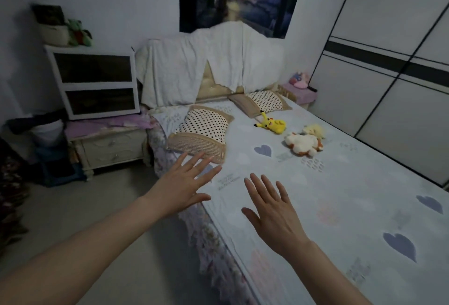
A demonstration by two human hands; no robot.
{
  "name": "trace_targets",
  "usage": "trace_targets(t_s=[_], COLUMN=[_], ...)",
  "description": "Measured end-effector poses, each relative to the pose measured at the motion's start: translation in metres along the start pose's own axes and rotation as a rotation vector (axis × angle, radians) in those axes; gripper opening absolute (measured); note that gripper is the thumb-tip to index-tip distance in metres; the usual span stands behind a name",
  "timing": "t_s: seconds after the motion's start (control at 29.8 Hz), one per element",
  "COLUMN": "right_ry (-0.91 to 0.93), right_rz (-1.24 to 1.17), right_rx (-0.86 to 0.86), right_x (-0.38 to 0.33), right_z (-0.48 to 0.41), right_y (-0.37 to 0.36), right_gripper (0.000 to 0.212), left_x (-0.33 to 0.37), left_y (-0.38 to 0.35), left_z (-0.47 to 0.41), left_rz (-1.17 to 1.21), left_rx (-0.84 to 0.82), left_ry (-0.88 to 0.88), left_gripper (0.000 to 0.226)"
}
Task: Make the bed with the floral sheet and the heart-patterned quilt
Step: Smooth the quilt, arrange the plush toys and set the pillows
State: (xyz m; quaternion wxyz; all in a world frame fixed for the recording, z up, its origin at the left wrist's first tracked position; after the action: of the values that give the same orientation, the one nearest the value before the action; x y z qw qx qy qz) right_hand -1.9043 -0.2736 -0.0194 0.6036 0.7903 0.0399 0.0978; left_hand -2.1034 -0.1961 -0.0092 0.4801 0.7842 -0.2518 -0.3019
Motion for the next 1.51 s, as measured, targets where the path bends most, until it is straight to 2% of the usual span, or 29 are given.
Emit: trace_targets(t_s=[0.5,0.64,0.84,1.11,1.24,1.51], right_ry=[0.148,0.176,0.155,0.025,0.020,0.087], right_rz=[-0.092,-0.096,-0.093,-0.132,-0.139,-0.193], right_rx=[0.041,0.004,-0.012,-0.054,-0.029,-0.080], right_x=[0.021,0.026,0.030,0.036,0.041,0.046], right_z=[-0.277,-0.355,-0.458,-0.596,-0.640,-0.780], right_y=[-0.098,-0.125,-0.162,-0.213,-0.229,-0.298], right_gripper=[0.066,0.065,0.065,0.067,0.068,0.068], left_x=[-0.189,-0.243,-0.328,-0.451,-0.482,-0.576], left_y=[-0.137,-0.164,-0.217,-0.293,-0.325,-0.412], left_z=[-0.125,-0.160,-0.206,-0.291,-0.320,-0.375], left_rz=[-0.035,-0.036,-0.005,0.032,0.059,0.115], left_rx=[-0.065,-0.063,-0.033,-0.054,-0.040,-0.072], left_ry=[0.076,0.119,0.089,0.033,0.006,0.114], left_gripper=[0.075,0.076,0.075,0.075,0.075,0.073])
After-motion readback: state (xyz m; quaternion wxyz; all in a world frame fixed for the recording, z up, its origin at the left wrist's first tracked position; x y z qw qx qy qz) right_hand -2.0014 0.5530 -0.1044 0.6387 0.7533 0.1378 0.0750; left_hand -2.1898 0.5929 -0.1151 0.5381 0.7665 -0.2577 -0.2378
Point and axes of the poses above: each hand's wrist, its own z-axis away from the middle knuckle, its own y-axis out of the back of the hand, x = y × z, the point moved 7 cm from there along -z, towards the middle knuckle, and after that the axes turned 5 degrees about x, right-handed, at the moved point
